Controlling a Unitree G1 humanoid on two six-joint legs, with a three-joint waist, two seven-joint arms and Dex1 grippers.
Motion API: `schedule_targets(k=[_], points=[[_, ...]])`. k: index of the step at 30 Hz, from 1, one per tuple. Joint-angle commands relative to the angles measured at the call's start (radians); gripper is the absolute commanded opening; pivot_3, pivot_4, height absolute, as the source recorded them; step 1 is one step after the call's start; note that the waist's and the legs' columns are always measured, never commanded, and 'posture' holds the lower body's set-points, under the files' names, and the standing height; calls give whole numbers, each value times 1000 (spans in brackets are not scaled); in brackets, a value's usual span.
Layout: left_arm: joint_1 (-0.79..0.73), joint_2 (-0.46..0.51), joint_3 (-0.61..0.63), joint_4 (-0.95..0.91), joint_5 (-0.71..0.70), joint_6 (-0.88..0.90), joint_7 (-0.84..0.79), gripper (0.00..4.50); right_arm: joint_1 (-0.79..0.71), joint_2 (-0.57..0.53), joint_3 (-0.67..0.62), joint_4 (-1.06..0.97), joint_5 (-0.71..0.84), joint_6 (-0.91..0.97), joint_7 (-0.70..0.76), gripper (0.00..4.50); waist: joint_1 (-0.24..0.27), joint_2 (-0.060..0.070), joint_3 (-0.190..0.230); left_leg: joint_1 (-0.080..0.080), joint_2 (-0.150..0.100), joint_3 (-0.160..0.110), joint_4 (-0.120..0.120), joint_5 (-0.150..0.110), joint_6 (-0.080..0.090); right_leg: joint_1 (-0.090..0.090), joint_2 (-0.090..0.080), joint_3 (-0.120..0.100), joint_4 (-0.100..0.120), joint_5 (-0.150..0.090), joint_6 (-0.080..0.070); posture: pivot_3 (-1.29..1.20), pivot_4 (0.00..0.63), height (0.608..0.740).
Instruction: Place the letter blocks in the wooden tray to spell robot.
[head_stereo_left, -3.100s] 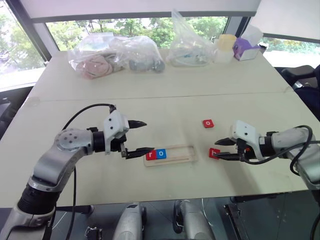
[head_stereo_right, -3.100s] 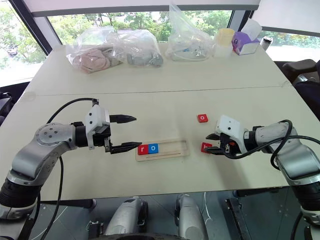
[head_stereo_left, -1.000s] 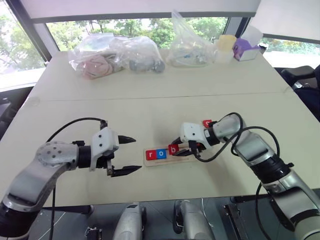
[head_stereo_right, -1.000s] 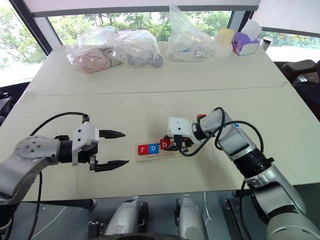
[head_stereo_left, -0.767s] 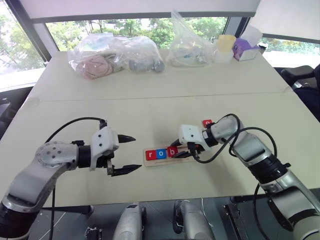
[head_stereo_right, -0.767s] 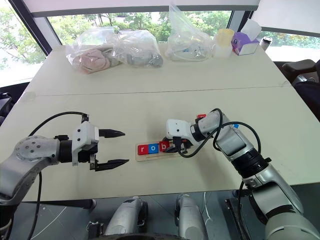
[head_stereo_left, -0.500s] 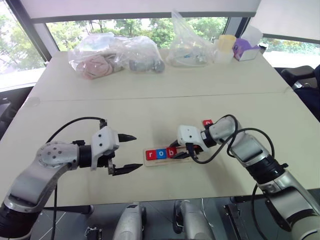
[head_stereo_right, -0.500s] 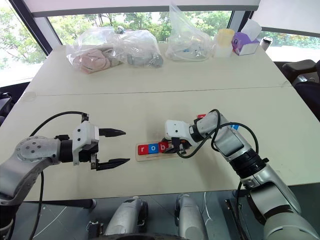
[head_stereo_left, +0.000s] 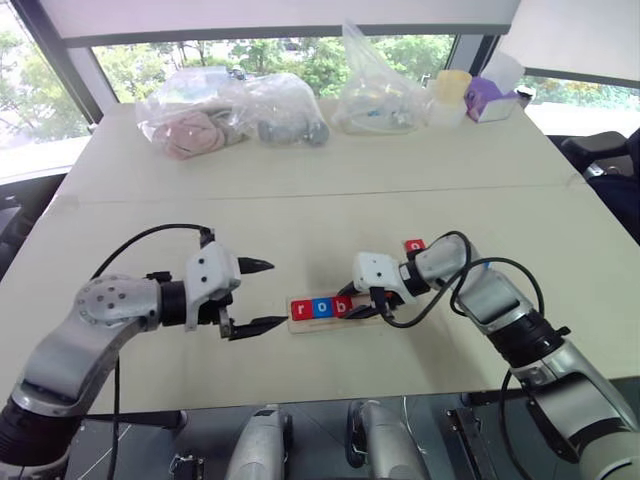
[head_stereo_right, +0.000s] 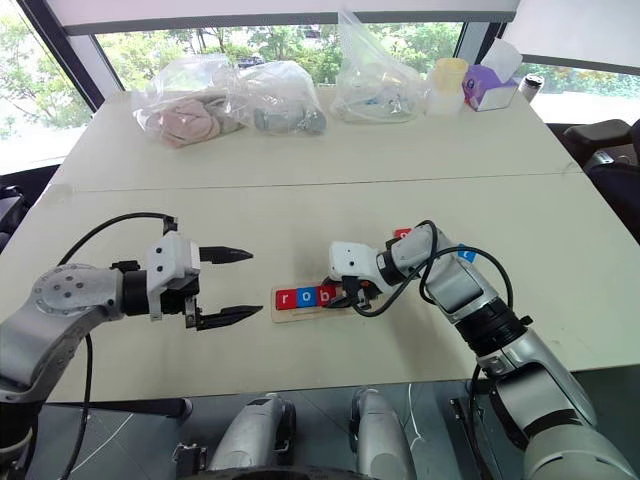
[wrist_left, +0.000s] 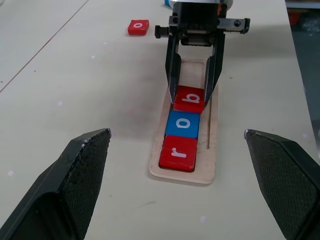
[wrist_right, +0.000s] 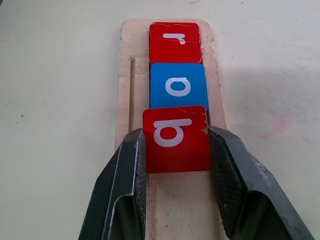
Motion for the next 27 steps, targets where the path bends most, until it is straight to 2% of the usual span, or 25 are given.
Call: schedule_targets(k=[1, 4, 5, 15, 27], points=[[-18, -2, 2, -37, -15, 9, 11, 4500, -4, 5, -8, 7, -6, -2, 0, 2616, 0, 0, 0, 0, 0, 0, 0, 0, 0, 0, 0, 0, 0, 0, 0, 0, 150, 740], [-27, -5, -1, -41, -17, 18, 16, 4500, -8, 7, -8, 10, -8, 0, -2, 4125, 0, 0, 0, 0, 0, 0, 0, 0, 0, 0, 0, 0, 0, 0, 0, 0, 150, 740], [-28, -6, -2, -42, -18, 20, 17, 4500, -10, 6, -10, 6, -7, 0, -2, 4425, 0, 0, 0, 0, 0, 0, 0, 0, 0, 0, 0, 0, 0, 0, 0, 0, 150, 740], [-35, -18, -9, -45, -12, 25, 25, 4500, -33, 11, -86, -44, 43, 66, -35, 4425, 0, 0, 0, 0, 0, 0, 0, 0, 0, 0, 0, 0, 0, 0, 0, 0, 150, 740], [-57, -30, -28, -24, -8, 17, 20, 4500, -48, 48, -154, -18, 20, 47, -184, 4425, 0, 0, 0, -1, 0, 0, 0, 0, 0, -1, 0, 0, 0, 0, 0, 0, 150, 740]])
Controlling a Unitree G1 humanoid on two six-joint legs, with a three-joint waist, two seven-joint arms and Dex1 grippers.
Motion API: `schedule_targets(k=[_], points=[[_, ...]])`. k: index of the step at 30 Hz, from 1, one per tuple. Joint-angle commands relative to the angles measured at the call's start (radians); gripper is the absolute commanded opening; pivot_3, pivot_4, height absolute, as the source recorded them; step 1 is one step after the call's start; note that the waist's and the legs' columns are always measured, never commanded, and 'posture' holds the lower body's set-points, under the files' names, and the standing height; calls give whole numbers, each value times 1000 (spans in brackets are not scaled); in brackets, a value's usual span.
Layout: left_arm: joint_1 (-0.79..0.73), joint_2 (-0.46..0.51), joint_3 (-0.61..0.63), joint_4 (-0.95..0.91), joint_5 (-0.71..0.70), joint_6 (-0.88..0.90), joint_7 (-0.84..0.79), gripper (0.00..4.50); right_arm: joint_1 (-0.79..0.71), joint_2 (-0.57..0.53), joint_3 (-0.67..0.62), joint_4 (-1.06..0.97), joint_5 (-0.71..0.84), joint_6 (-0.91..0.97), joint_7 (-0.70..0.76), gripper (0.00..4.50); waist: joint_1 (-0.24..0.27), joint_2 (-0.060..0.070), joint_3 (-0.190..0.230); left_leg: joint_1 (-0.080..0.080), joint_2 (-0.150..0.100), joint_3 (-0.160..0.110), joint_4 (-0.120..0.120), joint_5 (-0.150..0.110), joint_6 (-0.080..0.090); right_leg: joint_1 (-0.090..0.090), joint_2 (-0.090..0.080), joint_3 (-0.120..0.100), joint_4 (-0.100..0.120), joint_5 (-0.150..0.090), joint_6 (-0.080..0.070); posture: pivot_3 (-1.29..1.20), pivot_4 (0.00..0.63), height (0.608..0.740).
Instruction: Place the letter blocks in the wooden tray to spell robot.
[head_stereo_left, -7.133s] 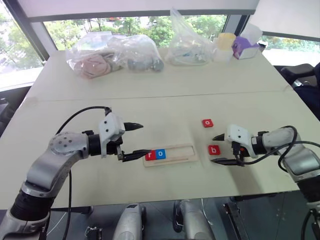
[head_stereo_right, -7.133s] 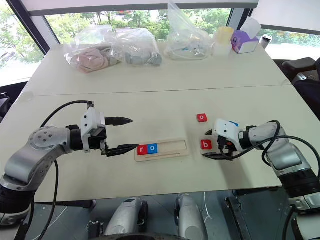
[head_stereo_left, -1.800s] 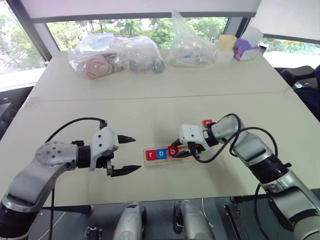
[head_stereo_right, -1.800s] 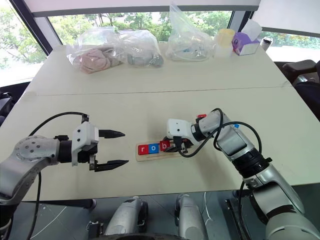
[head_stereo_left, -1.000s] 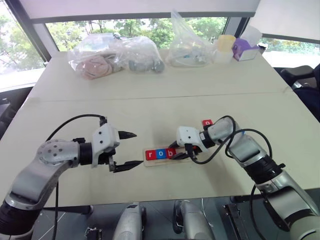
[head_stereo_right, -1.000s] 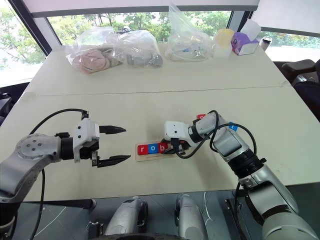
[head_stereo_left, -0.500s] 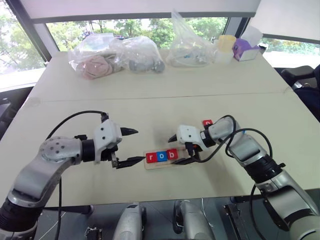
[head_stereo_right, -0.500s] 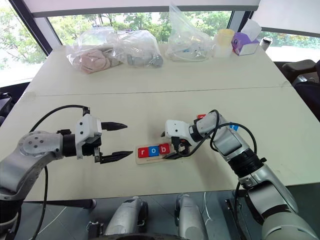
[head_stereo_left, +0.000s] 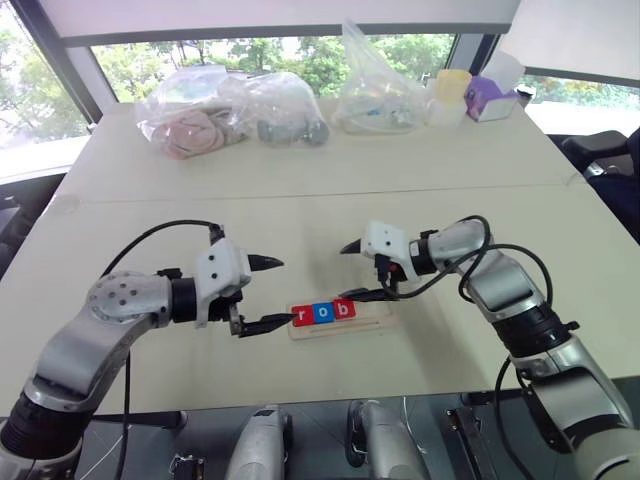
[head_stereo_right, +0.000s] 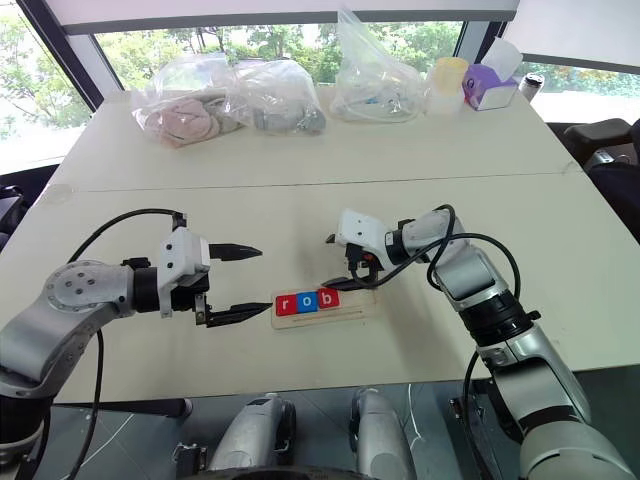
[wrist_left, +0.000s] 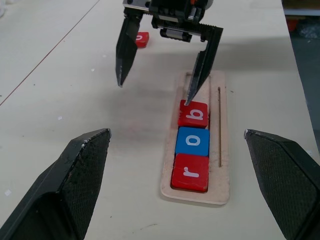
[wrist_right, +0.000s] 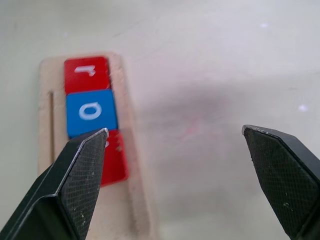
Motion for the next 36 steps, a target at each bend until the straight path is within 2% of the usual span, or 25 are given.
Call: schedule_targets(k=[1, 9, 22, 29, 33, 36], points=[[-18, -4, 6, -14, -8, -9, 2, 4500, -20, 14, -20, 10, -31, -55, -61, 4425, 0, 0, 0, 0, 0, 0, 0, 0, 0, 0, 0, 0, 0, 0, 0, 0, 150, 740], [-20, -2, 10, -6, -6, -11, -1, 4500, 7, 15, 11, 57, -73, -136, -76, 4425, -1, 0, 0, -1, 0, 0, 0, 0, 0, 0, 0, 0, 0, 0, 0, 0, 150, 740], [-18, -8, 6, 1, -2, -22, -1, 4500, 50, 9, 17, -4, -71, -121, -59, 4425, -1, 0, 0, 0, 0, 0, 0, 0, 0, 0, 0, 0, 0, 0, 0, 0, 150, 740], [-12, -13, 1, 2, 1, -30, -4, 4500, -2, 7, -95, -17, -44, -56, -154, 4425, 0, 0, 0, -1, 0, 0, 0, 0, 0, 0, 0, 0, 0, 0, 0, 0, 150, 740], [-7, -23, -3, 3, 6, -37, -1, 4500, -1, -17, -237, -23, -63, 67, -327, 4425, 2, 0, 0, -1, 0, 0, 0, 0, 0, 0, 0, 0, -1, 0, 0, 0, 150, 740], [-4, -27, -5, 5, 9, -41, -1, 4500, 16, -26, -287, -40, -86, 150, -424, 4425, 1, 0, 0, -2, 0, 1, 0, 0, 0, -1, -1, 0, -1, 1, -3, 0, 150, 740]])
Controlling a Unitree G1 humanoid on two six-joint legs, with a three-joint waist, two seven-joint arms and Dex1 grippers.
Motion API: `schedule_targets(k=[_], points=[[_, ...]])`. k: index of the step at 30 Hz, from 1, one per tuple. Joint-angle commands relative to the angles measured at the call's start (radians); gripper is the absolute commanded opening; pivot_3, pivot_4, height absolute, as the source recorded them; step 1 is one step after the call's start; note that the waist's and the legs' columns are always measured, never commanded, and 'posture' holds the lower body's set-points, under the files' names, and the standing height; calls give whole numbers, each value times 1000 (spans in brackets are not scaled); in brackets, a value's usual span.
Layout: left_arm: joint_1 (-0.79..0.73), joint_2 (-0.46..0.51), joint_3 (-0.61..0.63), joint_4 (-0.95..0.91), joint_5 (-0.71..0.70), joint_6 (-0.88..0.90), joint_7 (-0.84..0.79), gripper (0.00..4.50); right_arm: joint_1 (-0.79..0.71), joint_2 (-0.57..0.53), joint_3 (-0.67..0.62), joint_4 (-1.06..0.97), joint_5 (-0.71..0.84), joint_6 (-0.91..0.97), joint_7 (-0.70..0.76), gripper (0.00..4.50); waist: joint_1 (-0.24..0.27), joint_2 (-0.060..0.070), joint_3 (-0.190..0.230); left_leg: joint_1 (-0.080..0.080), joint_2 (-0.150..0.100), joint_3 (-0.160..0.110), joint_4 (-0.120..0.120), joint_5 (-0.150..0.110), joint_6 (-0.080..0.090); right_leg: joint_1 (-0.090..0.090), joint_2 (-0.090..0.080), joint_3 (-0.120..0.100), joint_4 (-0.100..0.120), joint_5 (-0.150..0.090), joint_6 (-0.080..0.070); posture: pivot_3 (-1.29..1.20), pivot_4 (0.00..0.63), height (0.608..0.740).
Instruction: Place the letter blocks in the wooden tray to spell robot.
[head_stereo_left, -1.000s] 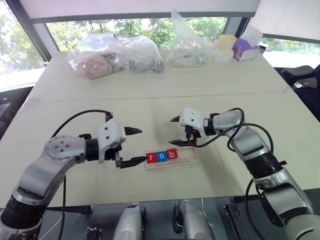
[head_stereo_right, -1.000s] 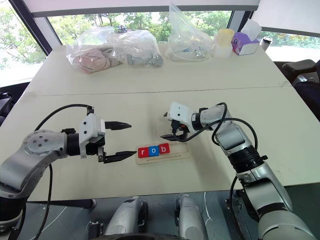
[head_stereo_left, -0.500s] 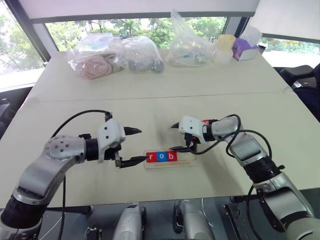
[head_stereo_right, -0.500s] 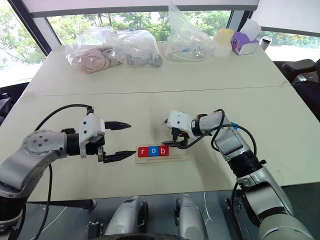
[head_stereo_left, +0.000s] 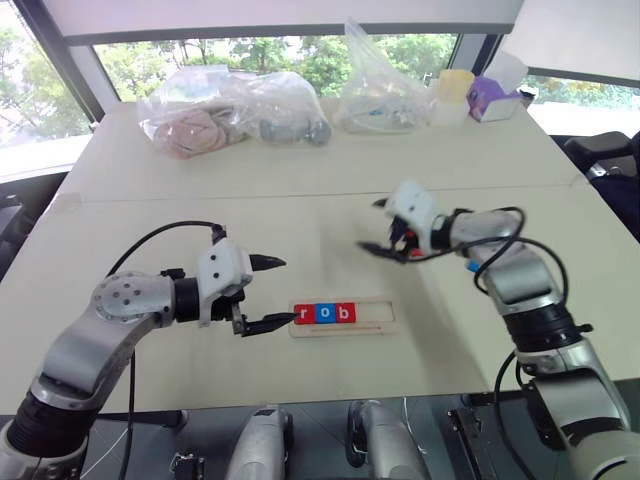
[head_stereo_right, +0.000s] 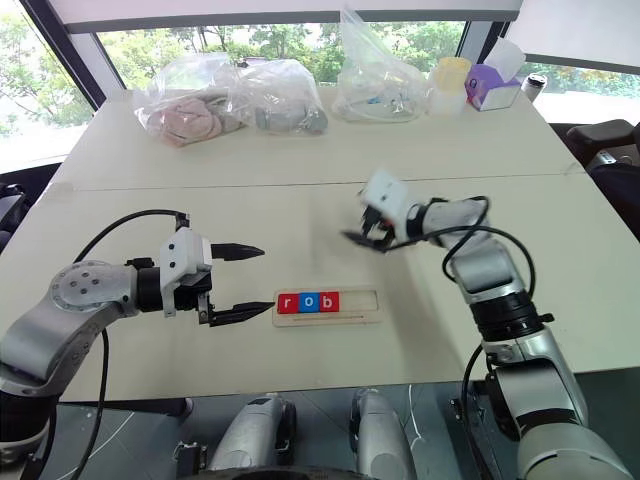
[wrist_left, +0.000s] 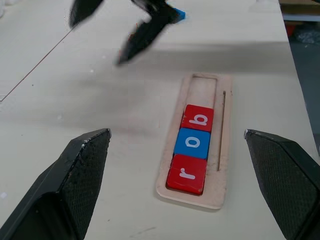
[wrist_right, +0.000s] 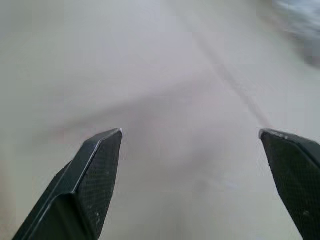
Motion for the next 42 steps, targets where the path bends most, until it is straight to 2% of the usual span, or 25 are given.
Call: schedule_targets(k=[1, 3, 6, 12, 15, 29, 32, 37, 40, 42], points=[[-2, -7, 1, -9, 3, -26, 2, 4500, 13, -5, -88, -61, -17, 117, -132, 4425, -2, 0, 0, 0, 0, 0, 0, 0, 0, 0, 0, 0, 0, 0, 0, 0, 150, 740], [-8, -14, -8, -1, 7, -31, 2, 4500, 32, 36, -141, -102, -26, 293, -245, 4425, -4, 0, 0, -1, 0, 0, 0, 0, 0, -1, 0, 0, 0, 0, -1, 0, 150, 740], [-16, -21, -14, 6, 11, -33, 2, 4500, 69, 98, -179, -181, -14, 454, -335, 4425, -4, 0, 0, 0, 0, 1, -1, 0, 0, -2, 1, 0, 1, 1, -1, 0, 150, 740], [-22, -23, -17, 12, 14, -37, -5, 4500, 125, 248, -234, -279, 12, 633, -474, 4425, -5, 1, 0, -1, 1, -1, -1, 0, 0, -2, 2, 0, 1, 0, 0, 0, 150, 740], [-27, -23, -17, 16, 15, -36, -6, 4500, 131, 294, -242, -277, 19, 640, -520, 4425, -5, 1, 0, -1, 1, -1, -1, 0, 0, -2, 2, 0, 1, -1, 1, 0, 150, 740], [-30, -27, -16, 8, 18, -31, 12, 4500, 166, 335, -219, -148, 35, 591, -595, 4425, -8, 1, 0, -1, 0, -2, -1, 0, 0, -2, 1, 0, 0, -2, 3, 0, 150, 740], [-31, -28, -17, 8, 18, -31, 16, 4500, 158, 350, -229, -130, 42, 591, -614, 3606, -13, 1, -1, 0, 1, -2, -1, 0, 0, -1, 1, 0, 0, -2, 3, 0, 150, 740], [-30, -29, -17, 12, 19, -34, 19, 4500, 170, 342, -218, -172, 54, 632, -618, 1203, -12, 1, -1, 0, 1, -2, -1, 0, 0, -1, 1, 0, 0, -2, 3, 0, 150, 740], [-24, -27, -18, 13, 22, -40, 17, 4500, 213, 313, -228, -284, 67, 708, -611, 1207, -7, 1, -1, 0, 1, -3, -1, 0, 0, -1, 1, 0, 0, -2, 3, 0, 150, 740], [-21, -26, -16, 15, 19, -42, 15, 4500, 286, 258, -217, -467, 76, 759, -590, 1207, 1, 1, -1, -2, 1, -3, -1, 0, 0, -2, 1, 0, 0, -2, 3, 0, 150, 740]])
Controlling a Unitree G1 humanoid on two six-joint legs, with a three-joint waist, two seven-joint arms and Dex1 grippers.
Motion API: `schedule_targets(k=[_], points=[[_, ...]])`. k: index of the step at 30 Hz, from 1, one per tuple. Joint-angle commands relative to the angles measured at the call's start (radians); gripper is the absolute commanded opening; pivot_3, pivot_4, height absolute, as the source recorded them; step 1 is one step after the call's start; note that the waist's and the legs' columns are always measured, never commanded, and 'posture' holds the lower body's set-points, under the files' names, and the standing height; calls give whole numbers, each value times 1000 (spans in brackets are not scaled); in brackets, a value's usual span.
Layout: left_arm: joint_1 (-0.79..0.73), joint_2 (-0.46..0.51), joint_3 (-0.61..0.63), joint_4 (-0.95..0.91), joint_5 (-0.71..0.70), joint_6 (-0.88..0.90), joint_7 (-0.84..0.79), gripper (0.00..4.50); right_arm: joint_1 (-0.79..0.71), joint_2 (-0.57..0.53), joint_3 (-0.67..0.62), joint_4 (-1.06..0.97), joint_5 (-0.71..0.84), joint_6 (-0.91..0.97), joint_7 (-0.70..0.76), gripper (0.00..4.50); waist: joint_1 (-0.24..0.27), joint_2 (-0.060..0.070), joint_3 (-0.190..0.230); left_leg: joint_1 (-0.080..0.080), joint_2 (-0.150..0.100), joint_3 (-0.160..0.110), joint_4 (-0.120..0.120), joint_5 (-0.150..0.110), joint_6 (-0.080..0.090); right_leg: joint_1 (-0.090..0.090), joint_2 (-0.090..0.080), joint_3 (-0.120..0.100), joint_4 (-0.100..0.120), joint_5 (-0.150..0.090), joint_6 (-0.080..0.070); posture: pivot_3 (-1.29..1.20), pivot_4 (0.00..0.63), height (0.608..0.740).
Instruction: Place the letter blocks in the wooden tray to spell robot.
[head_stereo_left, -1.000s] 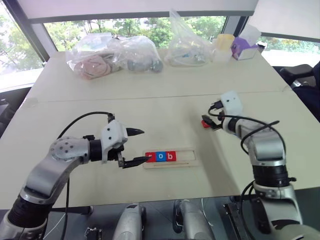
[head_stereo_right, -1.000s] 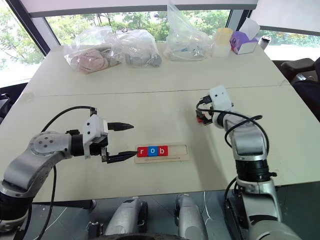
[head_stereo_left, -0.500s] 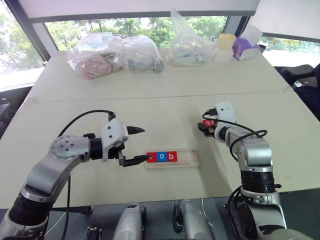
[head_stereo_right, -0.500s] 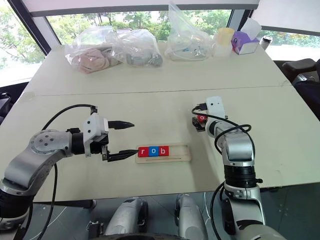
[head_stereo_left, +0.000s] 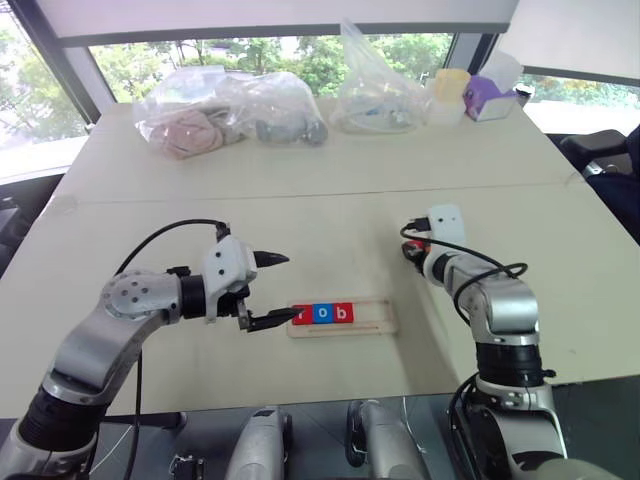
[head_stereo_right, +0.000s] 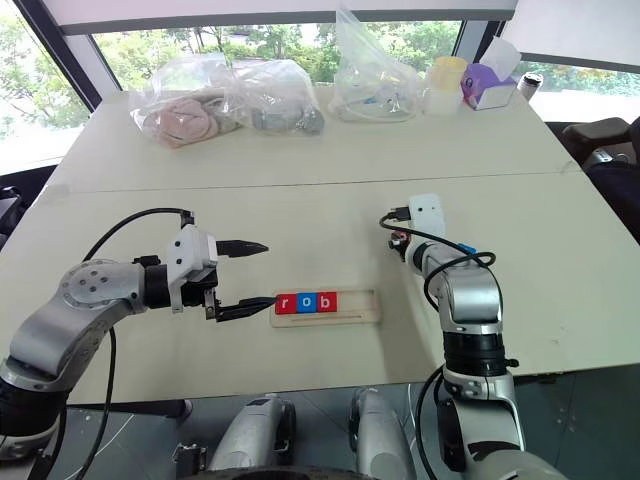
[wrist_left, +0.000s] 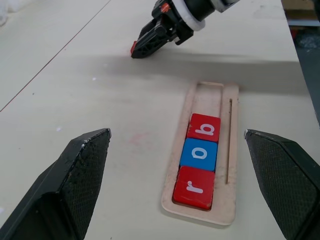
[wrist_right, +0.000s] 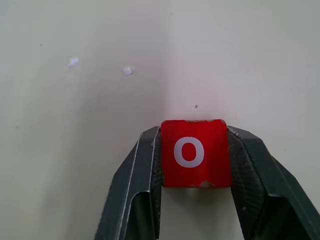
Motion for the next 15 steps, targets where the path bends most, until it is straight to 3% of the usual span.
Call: schedule_targets(k=[1, 7, 15], points=[[4, 4, 13, -14, 2, -24, -5, 4500, 117, -81, 13, -283, 33, 120, 36, 1207, 4, 0, 0, -2, 0, 0, 0, 0, 0, -1, -1, -1, 0, 0, 1, 0, 150, 740], [-1, 0, 1, 9, 6, -41, -22, 4500, 270, -61, -35, -670, 82, 399, 34, 1207, -5, 1, 0, -4, 0, 0, 0, 0, 0, -4, -1, 0, -1, -1, 2, 0, 150, 740], [-24, -13, -15, 39, 15, -56, -47, 4500, 349, 12, -21, -763, 57, 478, -42, 1207, -3, 1, 0, -5, 1, 0, 0, 0, 0, -5, 0, 0, 0, -1, 1, 0, 150, 740]])
